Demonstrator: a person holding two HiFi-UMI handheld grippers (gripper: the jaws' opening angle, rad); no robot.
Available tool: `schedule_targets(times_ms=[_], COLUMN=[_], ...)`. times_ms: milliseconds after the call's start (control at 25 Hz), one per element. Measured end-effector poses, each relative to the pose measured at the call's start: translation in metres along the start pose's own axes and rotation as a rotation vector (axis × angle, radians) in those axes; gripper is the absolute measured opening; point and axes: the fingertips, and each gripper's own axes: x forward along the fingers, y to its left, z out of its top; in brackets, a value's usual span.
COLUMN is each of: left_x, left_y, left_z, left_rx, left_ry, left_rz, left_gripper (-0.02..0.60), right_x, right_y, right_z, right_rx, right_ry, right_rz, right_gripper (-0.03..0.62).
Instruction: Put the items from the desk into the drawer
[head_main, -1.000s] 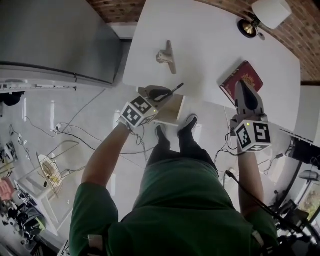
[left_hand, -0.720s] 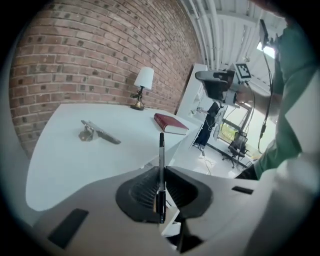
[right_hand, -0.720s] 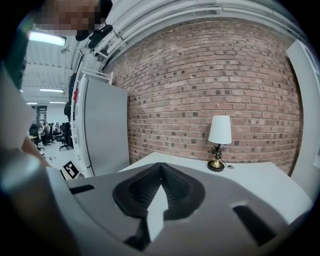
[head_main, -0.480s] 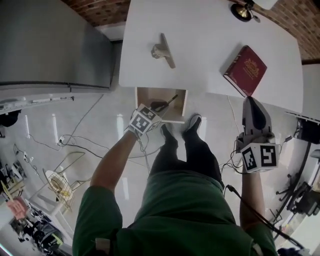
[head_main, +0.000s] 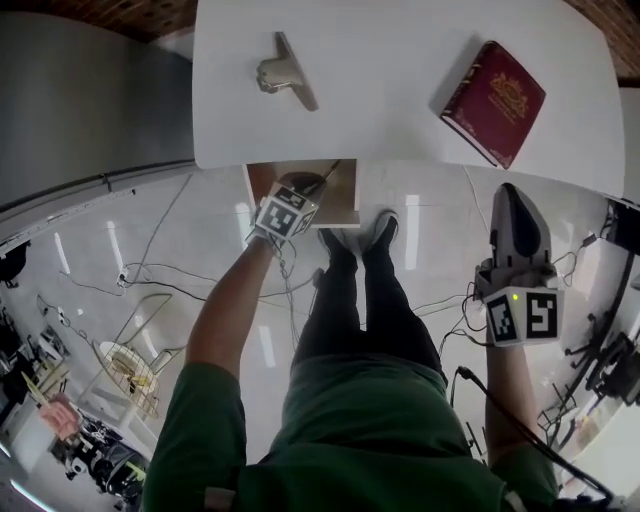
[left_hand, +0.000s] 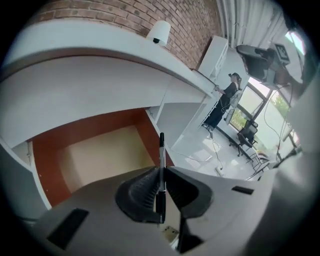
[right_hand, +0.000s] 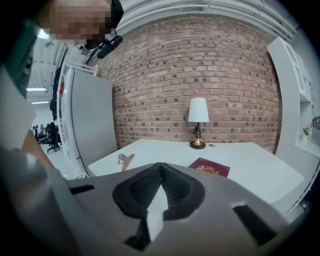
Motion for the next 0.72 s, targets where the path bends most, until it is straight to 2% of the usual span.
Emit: schedule_targets(times_ms=[240,400,720], left_x=[0.033,0.058,0.108], left_y=[0.018,0.024,0.027], left_z=[-0.008,-0.033,-0.065], left_rx=[-0.012,0.006,0.119], left_ry=[0.033,0.127,0.26], left_rz=[-0.001,-0.019,-0.035], left_gripper=[0.04,0.04,0.04], right_x=[0.017,0.021,0.021], right_y=[0.033,0.045,0.048], right_z=[-0.055,-0.08,-0.111], right_rx=[0.022,0.028,0.056], right_ry=[0.091,0.115,0.108], right_rz=[0.111,0.147,0.165], right_gripper=[0.004,0.005,0.004])
